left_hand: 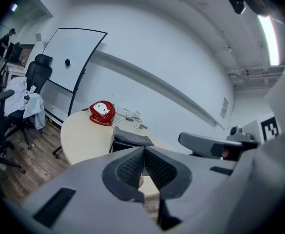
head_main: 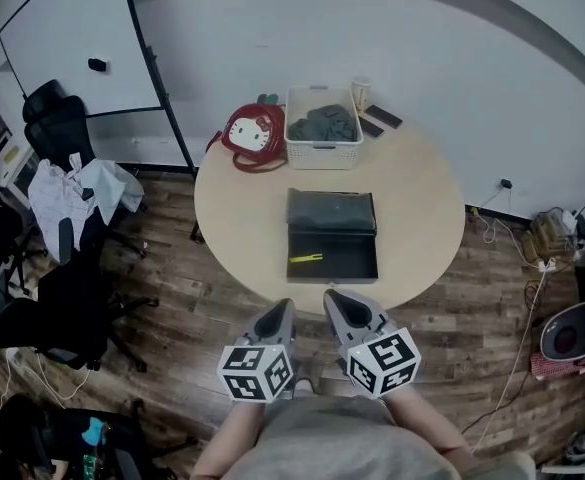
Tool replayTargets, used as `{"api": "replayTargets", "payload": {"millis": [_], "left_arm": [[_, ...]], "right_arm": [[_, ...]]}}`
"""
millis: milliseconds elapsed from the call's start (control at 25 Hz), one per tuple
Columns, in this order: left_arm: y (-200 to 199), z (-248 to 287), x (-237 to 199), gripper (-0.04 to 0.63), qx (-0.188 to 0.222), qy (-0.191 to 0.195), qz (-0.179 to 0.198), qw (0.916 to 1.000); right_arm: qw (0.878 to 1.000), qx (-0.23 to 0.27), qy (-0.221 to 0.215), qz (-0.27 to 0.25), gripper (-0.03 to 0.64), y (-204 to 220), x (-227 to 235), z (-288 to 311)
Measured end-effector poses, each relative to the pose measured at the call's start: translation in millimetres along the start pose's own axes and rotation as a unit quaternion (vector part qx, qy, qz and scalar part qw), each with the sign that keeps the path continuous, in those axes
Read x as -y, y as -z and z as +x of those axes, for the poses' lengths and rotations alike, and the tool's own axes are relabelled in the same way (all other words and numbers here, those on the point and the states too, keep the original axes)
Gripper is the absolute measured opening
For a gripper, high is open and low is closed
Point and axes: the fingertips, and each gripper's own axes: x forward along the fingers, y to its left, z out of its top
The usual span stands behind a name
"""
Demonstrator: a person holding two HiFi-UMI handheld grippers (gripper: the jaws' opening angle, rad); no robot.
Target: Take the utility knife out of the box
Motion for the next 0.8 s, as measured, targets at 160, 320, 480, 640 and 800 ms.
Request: {"api": "replayTargets", "payload": {"millis": [160, 320, 480, 640, 800], "left_arm": [[-2, 9, -12, 0.003, -0.008, 0.002, -0.003, 1.0000], [-3, 11, -20, 0.003, -0.007, -0.002, -0.007, 1.0000], [-3, 17, -26, 0.003, -0.008, -0.005, -0.014, 0.9999], [0, 32, -30, 0.003, -0.018, -0.009, -0.015, 0.9997], [0, 48, -35, 0.003, -0.028, -0.016, -0.014, 0.9994]], "right_arm": [[1.000, -0.002, 0.008, 0.005, 0.000, 1, 9, 12], [1.000, -0.011, 0.011, -0.002, 0.000, 3, 16, 18], [1.000, -0.025, 0.009, -0.016, 0.000, 4, 25, 25], [0.999, -0.038, 0.009, -0.012, 0.000, 11, 45, 38], [0.998, -0.058, 0.005, -0.026, 0.000, 17, 65, 56]]}}
